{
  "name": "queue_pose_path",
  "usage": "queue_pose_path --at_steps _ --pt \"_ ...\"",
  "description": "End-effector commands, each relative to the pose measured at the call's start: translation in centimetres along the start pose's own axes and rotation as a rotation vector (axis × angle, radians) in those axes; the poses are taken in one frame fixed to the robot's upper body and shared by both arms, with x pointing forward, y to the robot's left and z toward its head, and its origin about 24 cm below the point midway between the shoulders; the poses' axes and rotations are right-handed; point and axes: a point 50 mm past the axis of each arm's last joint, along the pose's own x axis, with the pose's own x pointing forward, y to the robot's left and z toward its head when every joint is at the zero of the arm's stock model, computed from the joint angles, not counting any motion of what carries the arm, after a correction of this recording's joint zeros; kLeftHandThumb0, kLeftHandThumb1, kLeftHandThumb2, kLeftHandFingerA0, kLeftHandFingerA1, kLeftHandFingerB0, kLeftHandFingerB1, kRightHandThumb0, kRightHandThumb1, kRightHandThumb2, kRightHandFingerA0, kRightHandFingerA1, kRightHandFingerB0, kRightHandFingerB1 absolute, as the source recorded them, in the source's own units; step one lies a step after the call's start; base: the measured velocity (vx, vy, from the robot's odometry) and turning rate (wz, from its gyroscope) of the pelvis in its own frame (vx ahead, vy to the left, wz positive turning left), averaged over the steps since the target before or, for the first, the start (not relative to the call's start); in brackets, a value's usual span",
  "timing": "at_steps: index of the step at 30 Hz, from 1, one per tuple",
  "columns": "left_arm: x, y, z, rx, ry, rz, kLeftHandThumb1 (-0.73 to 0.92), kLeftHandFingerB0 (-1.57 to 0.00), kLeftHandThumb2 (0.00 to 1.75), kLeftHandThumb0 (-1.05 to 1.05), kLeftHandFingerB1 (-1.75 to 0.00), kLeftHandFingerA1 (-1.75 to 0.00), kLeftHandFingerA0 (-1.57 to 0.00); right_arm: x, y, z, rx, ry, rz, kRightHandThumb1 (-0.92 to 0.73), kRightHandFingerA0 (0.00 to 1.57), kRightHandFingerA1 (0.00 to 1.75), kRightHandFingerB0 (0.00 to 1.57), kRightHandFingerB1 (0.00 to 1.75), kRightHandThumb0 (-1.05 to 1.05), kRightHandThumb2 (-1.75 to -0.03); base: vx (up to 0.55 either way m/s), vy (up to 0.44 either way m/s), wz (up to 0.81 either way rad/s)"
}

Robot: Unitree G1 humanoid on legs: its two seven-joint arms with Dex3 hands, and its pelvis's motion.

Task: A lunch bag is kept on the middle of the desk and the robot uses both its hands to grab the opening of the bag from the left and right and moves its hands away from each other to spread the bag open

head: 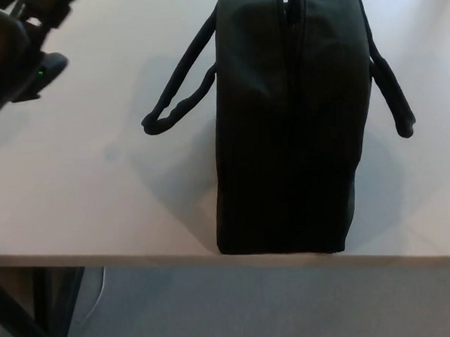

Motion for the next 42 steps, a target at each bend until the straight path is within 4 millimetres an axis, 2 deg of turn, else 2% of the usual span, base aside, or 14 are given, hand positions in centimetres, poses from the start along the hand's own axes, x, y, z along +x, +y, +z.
queue_pose_path --at_steps 1,4,6,7,8,10,11,14,15,16,22,23,32,42 --pt "0.8 -0.7 1.4 0.035 -0.081 0.093 0.37 -0.08 0.84 -0.09 -0.48 -0.53 -0.26 1.8 -0.9 -0.1 -0.065 -0.02 -0.011 -0.51 0.44 0.34 0.38 0.33 -0.34 -0.56 0.0 0.0 0.0" --pt "1.0 -0.7 1.5 0.037 -0.089 0.094 0.56 -0.17 0.58 -0.11 -0.32 -0.31 -0.31 2.4 -1.2 -0.1 -0.077 -0.022 -0.019 -0.51 0.43 0.34 0.37 0.33 -0.33 -0.56 0.0 0.0 0.0" --pt "1.5 -0.7 1.7 0.034 -0.096 0.108 0.41 -0.06 0.88 -0.06 -0.47 -0.51 -0.22 2.9 -1.7 -0.1 -0.094 -0.035 -0.027 -0.5 0.4 0.33 0.36 0.32 -0.32 -0.55 0.0 0.0 0.0" --pt "1.6 -0.7 1.7 0.037 -0.1 0.113 0.61 -0.15 0.58 -0.08 -0.3 -0.31 -0.32 3.1 -1.8 -0.1 -0.11 -0.041 -0.03 -0.51 0.38 0.33 0.34 0.32 -0.35 -0.56 0.0 0.0 0.0" --pt "1.7 -0.7 1.8 0.039 -0.107 0.125 0.43 -0.05 0.89 -0.04 -0.46 -0.51 -0.2 3.2 -1.9 -0.1 -0.123 -0.044 -0.034 -0.51 0.37 0.33 0.34 0.32 -0.36 -0.56 0.0 0.0 0.0" --pt "2.3 -0.6 2.2 0.05 -0.122 0.157 0.46 -0.02 0.91 -0.09 -0.45 -0.51 -0.22 3.4 -2.1 -0.1 -0.104 -0.03 -0.038 -0.54 0.35 0.32 0.32 0.31 -0.34 -0.57 0.0 0.0 0.0" --pt "2.4 -0.5 2.3 0.049 -0.127 0.162 0.6 -0.14 0.61 -0.19 -0.32 -0.33 -0.32 3.4 -2.1 -0.2 -0.11 -0.025 -0.033 -0.56 0.36 0.33 0.31 0.31 -0.37 -0.57 0.0 0.0 0.0" --pt "2.7 -0.5 2.5 0.037 -0.133 0.18 0.63 -0.13 0.6 -0.16 -0.31 -0.31 -0.32 3.6 -2.1 -0.2 -0.126 -0.024 -0.028 -0.56 0.36 0.33 0.31 0.31 -0.37 -0.57 0.0 0.0 0.0" --pt "3.0 -0.2 2.9 0.017 -0.162 0.238 0.45 -0.07 0.91 -0.08 -0.47 -0.52 -0.24 3.8 -2.1 0.0 -0.118 -0.022 -0.036 -0.53 0.37 0.33 0.31 0.31 -0.35 -0.56 0.0 0.0 0.0" --pt "3.3 0.1 3.3 0.009 -0.189 0.283 0.69 -0.09 0.62 -0.11 -0.26 -0.32 -0.3 4.0 -2.1 0.1 -0.116 -0.021 -0.038 -0.52 0.38 0.33 0.32 0.31 -0.35 -0.56 0.0 0.0 0.0" --pt "5.4 1.3 4.5 -0.02 -0.262 0.408 0.65 -0.08 0.62 -0.12 -0.21 -0.33 -0.29 4.7 -2.1 0.8 -0.1 -0.044 -0.037 -0.55 0.41 0.34 0.35 0.32 -0.37 -0.57 0.0 0.0 0.0" --pt "5.7 1.5 4.8 -0.025 -0.271 0.432 0.45 0.0 0.9 -0.08 -0.45 -0.52 -0.22 4.8 -2.2 1.0 -0.1 -0.053 -0.043 -0.55 0.41 0.34 0.34 0.32 -0.36 -0.57 0.0 0.0 0.0" --pt "7.2 1.8 6.5 -0.056 -0.33 0.522 0.63 -0.1 0.58 -0.07 -0.29 -0.33 -0.35 6.3 -2.1 2.8 -0.122 -0.125 -0.071 -0.57 0.38 0.33 0.35 0.32 -0.37 -0.58 0.0 0.0 0.0" --pt "6.1 0.2 7.9 -0.118 -0.361 0.495 0.57 -0.07 0.64 0.04 -0.21 -0.35 -0.28 6.8 -2.1 4.2 -0.105 -0.186 -0.102 -0.56 0.41 0.34 0.35 0.32 -0.32 -0.57 0.0 0.0 0.0"
